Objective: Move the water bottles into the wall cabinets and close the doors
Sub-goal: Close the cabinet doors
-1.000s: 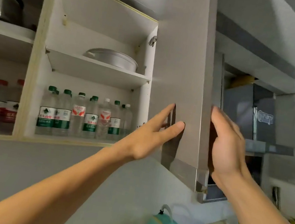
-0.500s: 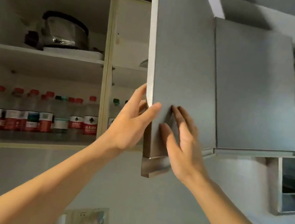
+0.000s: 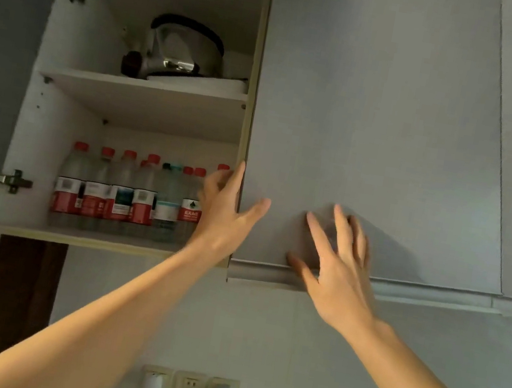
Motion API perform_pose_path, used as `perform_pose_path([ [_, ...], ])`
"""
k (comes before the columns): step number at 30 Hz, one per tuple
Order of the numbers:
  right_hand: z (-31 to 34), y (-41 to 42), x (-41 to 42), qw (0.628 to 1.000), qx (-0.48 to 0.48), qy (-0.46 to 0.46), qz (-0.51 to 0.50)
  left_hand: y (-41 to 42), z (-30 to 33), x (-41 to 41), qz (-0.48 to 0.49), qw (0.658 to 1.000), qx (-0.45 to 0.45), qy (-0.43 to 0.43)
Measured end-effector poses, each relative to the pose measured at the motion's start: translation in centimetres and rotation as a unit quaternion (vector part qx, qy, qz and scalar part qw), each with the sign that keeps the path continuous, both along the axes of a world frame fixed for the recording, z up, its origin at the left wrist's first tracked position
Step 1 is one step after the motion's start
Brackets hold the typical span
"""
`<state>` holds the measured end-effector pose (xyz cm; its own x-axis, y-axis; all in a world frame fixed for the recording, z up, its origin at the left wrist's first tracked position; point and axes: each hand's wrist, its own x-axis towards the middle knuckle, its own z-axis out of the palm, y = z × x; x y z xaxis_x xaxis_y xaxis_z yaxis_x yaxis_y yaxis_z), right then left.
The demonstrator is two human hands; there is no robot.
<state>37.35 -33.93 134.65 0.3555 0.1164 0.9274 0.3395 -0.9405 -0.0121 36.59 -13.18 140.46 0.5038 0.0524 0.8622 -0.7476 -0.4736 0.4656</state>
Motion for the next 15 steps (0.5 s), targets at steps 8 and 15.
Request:
perform_pose_path([
  [8,-0.1,-0.1,6.5,0.998,-0.036,-0.039,-0.029,0.4,0.2,6.8,0.045,0.998,-0.032,0.03],
  [15,-0.6,0.4,9.5,0.995,-0.022,-0.101,-0.018,0.7,-0.6,10.2,0.086,0.995,-0.002,0.044],
])
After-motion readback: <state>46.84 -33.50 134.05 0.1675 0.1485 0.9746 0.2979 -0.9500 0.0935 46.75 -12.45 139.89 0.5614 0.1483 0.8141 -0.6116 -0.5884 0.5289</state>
